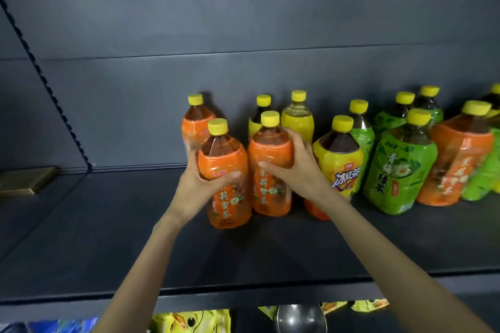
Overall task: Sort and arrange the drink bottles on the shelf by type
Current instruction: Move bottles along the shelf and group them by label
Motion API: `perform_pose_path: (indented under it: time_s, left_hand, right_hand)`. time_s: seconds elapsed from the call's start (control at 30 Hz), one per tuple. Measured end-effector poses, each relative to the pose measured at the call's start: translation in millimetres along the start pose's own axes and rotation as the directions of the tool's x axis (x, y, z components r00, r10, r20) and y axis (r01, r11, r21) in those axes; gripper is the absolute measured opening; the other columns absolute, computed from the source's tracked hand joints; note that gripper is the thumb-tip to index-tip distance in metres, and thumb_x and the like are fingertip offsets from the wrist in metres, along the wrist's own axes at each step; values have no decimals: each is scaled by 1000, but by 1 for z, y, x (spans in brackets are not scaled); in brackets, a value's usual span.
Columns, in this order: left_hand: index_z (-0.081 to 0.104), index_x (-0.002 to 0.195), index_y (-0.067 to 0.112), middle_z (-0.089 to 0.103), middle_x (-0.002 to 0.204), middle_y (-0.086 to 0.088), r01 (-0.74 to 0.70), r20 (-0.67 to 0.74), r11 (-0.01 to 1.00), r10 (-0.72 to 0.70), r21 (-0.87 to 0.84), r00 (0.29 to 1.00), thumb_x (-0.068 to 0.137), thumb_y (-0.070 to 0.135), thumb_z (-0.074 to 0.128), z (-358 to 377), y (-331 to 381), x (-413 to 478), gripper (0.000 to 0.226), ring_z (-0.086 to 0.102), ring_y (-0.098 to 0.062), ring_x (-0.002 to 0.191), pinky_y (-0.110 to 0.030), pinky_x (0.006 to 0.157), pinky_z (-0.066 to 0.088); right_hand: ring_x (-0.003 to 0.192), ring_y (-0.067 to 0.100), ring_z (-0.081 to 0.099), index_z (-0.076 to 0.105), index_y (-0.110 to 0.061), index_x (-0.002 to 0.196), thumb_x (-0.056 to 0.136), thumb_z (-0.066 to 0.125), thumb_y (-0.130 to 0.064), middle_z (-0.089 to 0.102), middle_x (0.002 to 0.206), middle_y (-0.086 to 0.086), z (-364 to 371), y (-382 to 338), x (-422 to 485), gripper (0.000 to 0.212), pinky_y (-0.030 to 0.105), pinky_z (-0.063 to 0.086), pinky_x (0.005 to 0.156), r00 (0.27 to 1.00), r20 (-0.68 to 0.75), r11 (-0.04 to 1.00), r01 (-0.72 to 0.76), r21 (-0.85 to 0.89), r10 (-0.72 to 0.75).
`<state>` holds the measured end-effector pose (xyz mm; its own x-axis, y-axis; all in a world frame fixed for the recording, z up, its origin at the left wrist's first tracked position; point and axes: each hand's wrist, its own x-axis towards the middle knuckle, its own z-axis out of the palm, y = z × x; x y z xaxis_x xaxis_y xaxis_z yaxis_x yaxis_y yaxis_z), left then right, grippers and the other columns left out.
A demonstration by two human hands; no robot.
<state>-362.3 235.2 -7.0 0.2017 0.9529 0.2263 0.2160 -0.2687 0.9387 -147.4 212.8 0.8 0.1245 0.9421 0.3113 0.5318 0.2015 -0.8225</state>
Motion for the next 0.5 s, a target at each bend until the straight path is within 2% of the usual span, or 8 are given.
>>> perform_pose_path:
  time_s: [0.1,0.13,0.2,0.3,0.37,0.5]
  left_hand:
    - [26,137,32,50,126,8,-13,-160,1000,17,27,987,57,50,78,5,-7,-4,98,53,-12,110,-39,92,49]
    - [24,138,32,48,131,5,-19,-156,1000,20,4,988,58,51,80,4,-13,-5,99,52,-14,114,-40,92,50]
    - [19,140,35,46,132,10,-25,-68,998,21,-56,997,62,50,82,1,-22,-9,101,53,-8,115,-34,89,51]
    - [19,139,37,47,119,26,40,65,995,-34,-90,997,64,42,81,-3,-31,-15,97,54,6,102,-21,83,49]
    - [28,137,32,49,113,25,68,44,993,-65,-92,997,62,33,76,-4,-36,-15,89,54,3,100,-18,77,47]
    - [37,136,24,54,117,11,71,-62,990,-79,-119,995,54,32,79,-1,-42,-13,92,53,-11,107,-31,85,47]
  right_hand:
    - [124,15,35,21,-41,141,69,77,-49,28,138,0,7,2,-14,92,36,39,103,998,-66,1000,4,-9,-5]
    - [126,14,36,18,-41,142,65,77,-54,28,139,-2,10,4,-17,98,36,40,103,997,-82,1000,-5,22,7]
    - [129,13,39,14,-35,144,61,76,-56,33,142,-4,16,12,-22,106,38,43,103,996,-70,987,-38,155,49]
    - [123,11,49,23,-26,140,71,79,-37,47,128,-10,27,20,-29,90,28,47,95,993,-28,971,-109,213,118]
    - [115,8,51,29,-23,139,71,79,-34,50,122,-12,32,21,-33,85,21,47,89,987,-85,972,-119,203,139]
    - [113,8,55,37,-21,134,65,82,-40,56,124,-8,30,20,-43,85,29,51,93,973,-185,976,-97,197,134]
